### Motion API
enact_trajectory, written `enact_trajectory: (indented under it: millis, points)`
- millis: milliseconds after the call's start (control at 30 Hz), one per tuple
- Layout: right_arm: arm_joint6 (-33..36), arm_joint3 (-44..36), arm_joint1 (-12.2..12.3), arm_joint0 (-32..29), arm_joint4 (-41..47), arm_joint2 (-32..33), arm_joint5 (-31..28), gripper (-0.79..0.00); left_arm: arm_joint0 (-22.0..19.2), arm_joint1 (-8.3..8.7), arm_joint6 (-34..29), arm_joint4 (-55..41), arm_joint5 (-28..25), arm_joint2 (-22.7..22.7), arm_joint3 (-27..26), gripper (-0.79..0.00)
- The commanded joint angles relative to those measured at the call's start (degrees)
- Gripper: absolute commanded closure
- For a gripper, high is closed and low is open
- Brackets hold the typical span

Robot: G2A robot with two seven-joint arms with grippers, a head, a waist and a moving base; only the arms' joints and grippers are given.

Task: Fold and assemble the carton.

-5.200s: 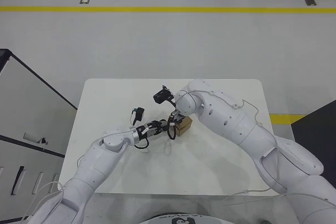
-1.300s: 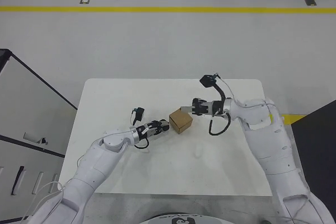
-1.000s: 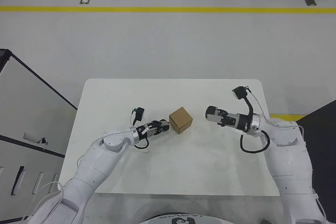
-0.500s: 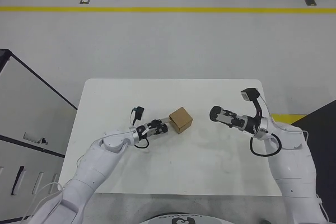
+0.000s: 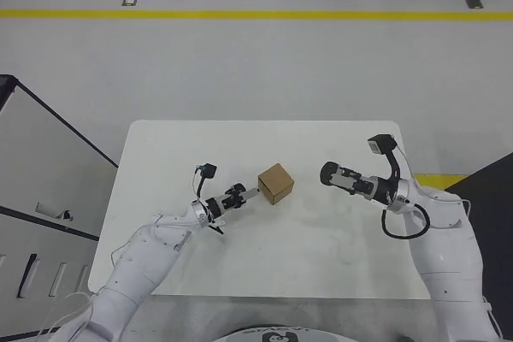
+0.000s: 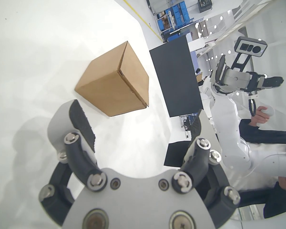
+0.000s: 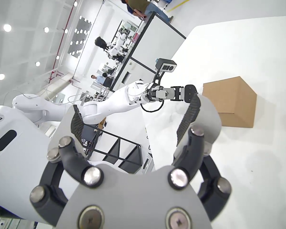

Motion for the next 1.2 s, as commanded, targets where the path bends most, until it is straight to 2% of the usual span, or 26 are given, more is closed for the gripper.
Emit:
enact_trajectory:
  millis: [0, 33, 67, 133, 200, 300, 433, 733, 800, 833, 967, 1067, 1167]
  points:
    - [0.0, 0.0, 0.0, 0.0, 0.0, 0.0, 0.0, -0.785, -0.6, 0.22, 0.9, 4.8, -0.1, -0.2, -0.2, -0.785]
    - [0.0, 0.0, 0.0, 0.0, 0.0, 0.0, 0.0, -0.785, -1.1, 0.52, 4.8, 13.1, -0.7, -0.6, -1.2, -0.785]
    - [0.0, 0.0, 0.0, 0.0, 0.0, 0.0, 0.0, -0.785, 0.0, 0.53, 9.5, 17.3, -3.1, -0.5, -2.1, -0.785]
    - [0.0, 0.0, 0.0, 0.0, 0.0, 0.0, 0.0, -0.785, 1.3, 0.34, 15.1, 18.4, -8.4, -0.3, -1.7, -0.785]
    - [0.0, 0.0, 0.0, 0.0, 0.0, 0.0, 0.0, -0.785, 0.3, 0.37, 19.2, 26.2, -11.0, -0.3, -0.9, -0.785]
    - [0.0, 0.0, 0.0, 0.0, 0.0, 0.0, 0.0, -0.785, 0.1, 0.09, 27.5, 38.9, -10.6, 0.8, -0.7, -0.785]
    - [0.0, 0.0, 0.0, 0.0, 0.0, 0.0, 0.0, -0.785, -0.4, -0.55, 37.8, 51.0, -6.1, 2.8, 0.5, -0.785]
    - [0.0, 0.0, 0.0, 0.0, 0.0, 0.0, 0.0, -0.785, -0.7, -0.57, 37.6, 53.2, -5.0, 3.2, 0.5, -0.785]
    - [0.0, 0.0, 0.0, 0.0, 0.0, 0.0, 0.0, -0.785, -0.6, -0.62, 37.0, 59.5, 0.6, 4.2, -1.6, -0.785]
    - [0.0, 0.0, 0.0, 0.0, 0.0, 0.0, 0.0, -0.785, -0.2, -0.81, 37.4, 60.0, 0.6, 5.1, -1.8, -0.785]
    - [0.0, 0.0, 0.0, 0.0, 0.0, 0.0, 0.0, -0.785, -0.7, -1.68, 41.3, 65.2, 6.2, 7.7, -1.2, -0.785]
    - [0.0, 0.0, 0.0, 0.0, 0.0, 0.0, 0.0, -0.785, -1.2, -2.34, 45.5, 66.7, 8.9, 8.9, 0.7, -0.785]
    - [0.0, 0.0, 0.0, 0.0, 0.0, 0.0, 0.0, -0.785, -1.3, -2.45, 46.3, 67.5, 9.3, 9.3, 0.8, -0.785]
